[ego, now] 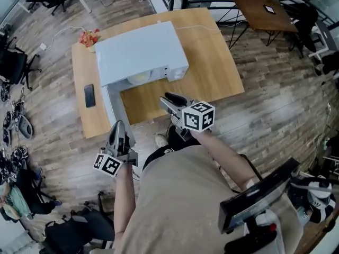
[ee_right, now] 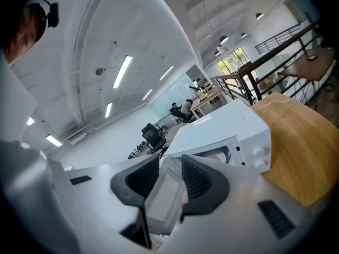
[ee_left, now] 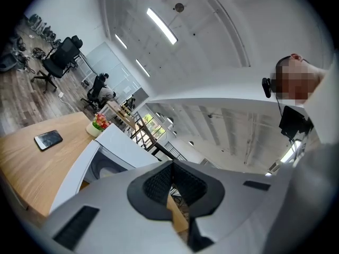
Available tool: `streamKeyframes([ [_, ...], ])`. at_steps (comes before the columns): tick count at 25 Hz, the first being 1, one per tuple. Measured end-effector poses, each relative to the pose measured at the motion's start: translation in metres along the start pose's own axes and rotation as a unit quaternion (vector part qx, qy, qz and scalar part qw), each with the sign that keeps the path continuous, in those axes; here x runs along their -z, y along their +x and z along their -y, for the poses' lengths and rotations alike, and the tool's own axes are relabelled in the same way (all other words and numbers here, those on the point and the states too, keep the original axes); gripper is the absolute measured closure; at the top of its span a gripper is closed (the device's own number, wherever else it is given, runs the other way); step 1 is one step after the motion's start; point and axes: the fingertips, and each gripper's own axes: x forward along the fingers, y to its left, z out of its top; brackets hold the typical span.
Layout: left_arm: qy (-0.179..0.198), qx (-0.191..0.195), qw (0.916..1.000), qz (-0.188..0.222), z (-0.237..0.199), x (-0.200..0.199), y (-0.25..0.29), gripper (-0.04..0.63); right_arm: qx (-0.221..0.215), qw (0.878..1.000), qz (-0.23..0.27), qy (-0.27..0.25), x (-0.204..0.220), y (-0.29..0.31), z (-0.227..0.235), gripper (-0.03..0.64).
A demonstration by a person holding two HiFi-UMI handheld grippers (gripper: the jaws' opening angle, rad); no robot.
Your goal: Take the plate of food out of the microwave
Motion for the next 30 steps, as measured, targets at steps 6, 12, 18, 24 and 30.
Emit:
streamKeyframes([
  [6, -0.019, -0.039, 0.9985, 0.035, -0.004, -0.005, 0.015, 0.591, -0.034, 0.998, -0.05, -0.022, -0.006, 0.018, 0.006, 0.497],
  [12, -0.026, -0.06, 0.9971, 0.038, -0.003, -0.003, 0.041, 0.591, -0.058, 0.995, -0.076, -0.02, -0.014, 0.027, 0.016, 0.497],
  [18, -0.018, -0.077, 0.9958, 0.045, 0.01, -0.002, 0.071, 0.591, -0.079, 0.992, -0.095, -0.016, -0.023, 0.033, 0.035, 0.497],
  [24, -0.001, -0.123, 0.9912, 0.049, 0.001, 0.005, 0.075, 0.591, -0.072, 0.991, -0.107, -0.043, -0.022, 0.049, 0.057, 0.497],
  [30, 0.001, -0.162, 0.9847, 0.065, -0.012, 0.012, 0.069, 0.591, -0.049, 0.99, -0.122, -0.048, 0.008, 0.085, 0.082, 0.497],
])
